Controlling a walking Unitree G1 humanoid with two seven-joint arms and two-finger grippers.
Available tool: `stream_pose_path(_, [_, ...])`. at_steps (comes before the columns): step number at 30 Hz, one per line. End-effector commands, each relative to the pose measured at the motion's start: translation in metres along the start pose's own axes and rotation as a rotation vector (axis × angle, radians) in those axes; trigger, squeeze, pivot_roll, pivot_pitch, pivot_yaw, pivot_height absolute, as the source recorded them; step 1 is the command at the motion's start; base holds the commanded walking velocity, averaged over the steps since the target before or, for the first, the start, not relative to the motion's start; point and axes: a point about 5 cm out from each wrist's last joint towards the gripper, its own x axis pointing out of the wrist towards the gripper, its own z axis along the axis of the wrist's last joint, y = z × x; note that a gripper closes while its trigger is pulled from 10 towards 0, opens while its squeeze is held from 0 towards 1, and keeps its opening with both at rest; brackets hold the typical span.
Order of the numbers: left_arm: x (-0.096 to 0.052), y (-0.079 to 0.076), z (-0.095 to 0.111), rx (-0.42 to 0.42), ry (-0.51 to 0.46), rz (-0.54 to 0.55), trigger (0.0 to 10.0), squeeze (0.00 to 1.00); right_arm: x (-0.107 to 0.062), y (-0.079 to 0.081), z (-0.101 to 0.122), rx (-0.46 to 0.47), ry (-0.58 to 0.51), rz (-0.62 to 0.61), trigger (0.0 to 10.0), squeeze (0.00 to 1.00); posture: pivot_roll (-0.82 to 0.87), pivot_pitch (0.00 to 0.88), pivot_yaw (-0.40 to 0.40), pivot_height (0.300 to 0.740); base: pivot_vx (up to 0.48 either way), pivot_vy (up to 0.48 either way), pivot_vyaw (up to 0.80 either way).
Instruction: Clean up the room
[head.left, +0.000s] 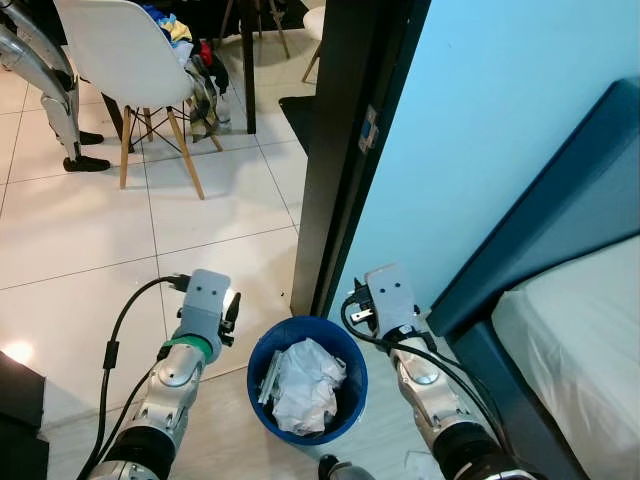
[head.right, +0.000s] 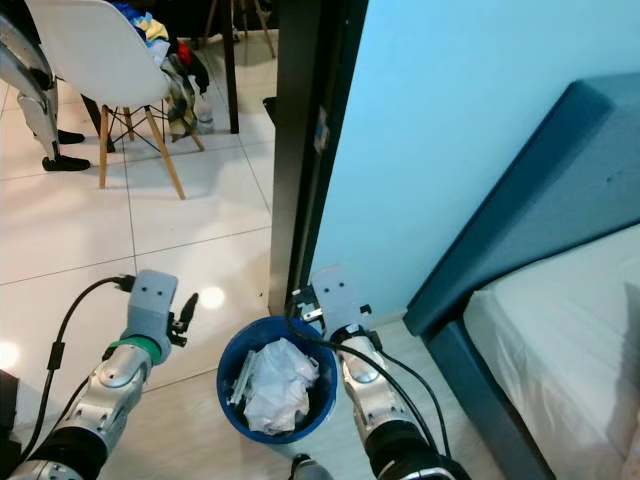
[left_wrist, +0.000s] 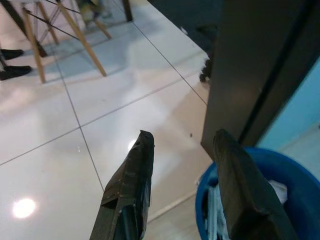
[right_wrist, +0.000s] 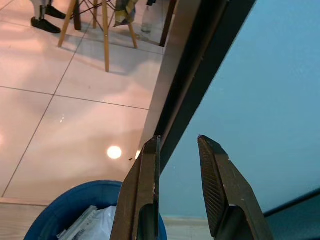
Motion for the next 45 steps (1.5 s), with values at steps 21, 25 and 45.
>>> stream_pose_path(21, [-0.005,-0.001,0.010,0.008,-0.070,0.044,10.0,0.00,0.000,0.001,-0.001,0.007,0.007,0.007,10.0,0.00,-0.01,0.040,0.012,0.714,-0.179,0.000,0.00])
stream_pose_path(25, [-0.005,-0.001,0.011,0.011,-0.072,0.041,10.0,0.00,0.001,0.001,-0.001,0.009,0.008,0.001,10.0,0.00,-0.01,0.043,0.018,0.714,-0.342,0.000,0.00])
stream_pose_path(45, [-0.005,-0.003,0.012,0.015,-0.071,0.034,10.0,0.00,0.001,0.000,-0.001,0.014,0.013,-0.019,10.0,0.00,-0.01,0.048,0.024,0.714,-0.344,0.000,0.00])
